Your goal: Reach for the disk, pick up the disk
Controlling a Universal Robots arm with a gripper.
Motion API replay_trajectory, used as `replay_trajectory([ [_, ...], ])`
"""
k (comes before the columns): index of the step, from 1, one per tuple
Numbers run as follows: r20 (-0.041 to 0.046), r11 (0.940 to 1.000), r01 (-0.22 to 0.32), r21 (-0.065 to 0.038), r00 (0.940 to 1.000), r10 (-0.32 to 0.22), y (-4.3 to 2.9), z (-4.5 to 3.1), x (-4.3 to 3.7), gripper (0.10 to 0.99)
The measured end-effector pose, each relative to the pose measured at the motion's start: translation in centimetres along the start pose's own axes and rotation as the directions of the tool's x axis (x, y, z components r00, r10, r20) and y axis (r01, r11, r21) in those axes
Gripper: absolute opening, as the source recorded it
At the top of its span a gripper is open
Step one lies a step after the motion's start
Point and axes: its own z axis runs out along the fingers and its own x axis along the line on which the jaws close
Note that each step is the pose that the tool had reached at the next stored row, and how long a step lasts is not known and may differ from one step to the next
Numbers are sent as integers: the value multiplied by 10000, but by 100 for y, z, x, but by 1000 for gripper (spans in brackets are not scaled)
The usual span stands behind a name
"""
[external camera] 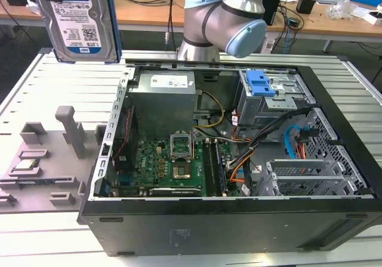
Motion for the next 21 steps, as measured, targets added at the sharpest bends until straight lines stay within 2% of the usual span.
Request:
replay_trajectory([
  [14, -2, 10000, 0, 0, 10000, 0, -409, -16, -6, 369],
  [21, -2, 10000, -2, 0, 10000, 2, -713, -27, -10, 369],
])
